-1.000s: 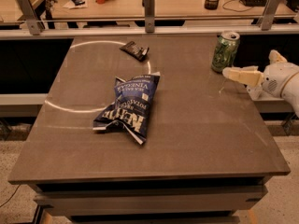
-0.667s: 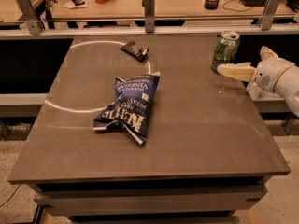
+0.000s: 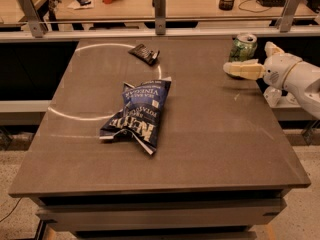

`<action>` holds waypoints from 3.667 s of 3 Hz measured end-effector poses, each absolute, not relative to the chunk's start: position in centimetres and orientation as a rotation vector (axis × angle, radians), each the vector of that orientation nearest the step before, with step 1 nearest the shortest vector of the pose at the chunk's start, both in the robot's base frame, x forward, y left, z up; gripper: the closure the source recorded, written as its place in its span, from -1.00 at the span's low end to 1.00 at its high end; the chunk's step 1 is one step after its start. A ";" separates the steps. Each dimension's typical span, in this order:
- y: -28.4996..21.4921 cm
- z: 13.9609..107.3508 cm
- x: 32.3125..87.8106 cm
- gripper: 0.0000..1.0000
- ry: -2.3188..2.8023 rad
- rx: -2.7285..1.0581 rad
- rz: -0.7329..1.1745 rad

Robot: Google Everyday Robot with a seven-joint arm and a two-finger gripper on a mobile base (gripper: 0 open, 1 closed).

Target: Move green can near blue chip bag

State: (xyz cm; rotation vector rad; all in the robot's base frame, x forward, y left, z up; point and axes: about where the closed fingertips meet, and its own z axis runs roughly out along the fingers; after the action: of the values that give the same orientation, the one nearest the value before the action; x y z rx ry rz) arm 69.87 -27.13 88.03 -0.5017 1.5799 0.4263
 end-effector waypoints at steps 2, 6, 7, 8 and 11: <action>-25.1 87.7 70.4 -0.65 1.583 -0.571 0.495; -23.7 89.4 68.5 1.00 1.547 -0.656 0.587; -22.1 90.8 66.6 1.00 1.523 -0.684 0.650; -19.7 90.9 64.2 1.00 1.514 -0.746 0.713; -11.8 89.9 58.7 1.00 1.483 -0.913 0.842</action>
Offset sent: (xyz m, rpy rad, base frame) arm 0.0043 0.0217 -0.0044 -0.0056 0.0240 0.1206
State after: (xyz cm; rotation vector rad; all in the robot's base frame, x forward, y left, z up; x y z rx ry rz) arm 58.68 -11.79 89.90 -0.9134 1.4828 0.8416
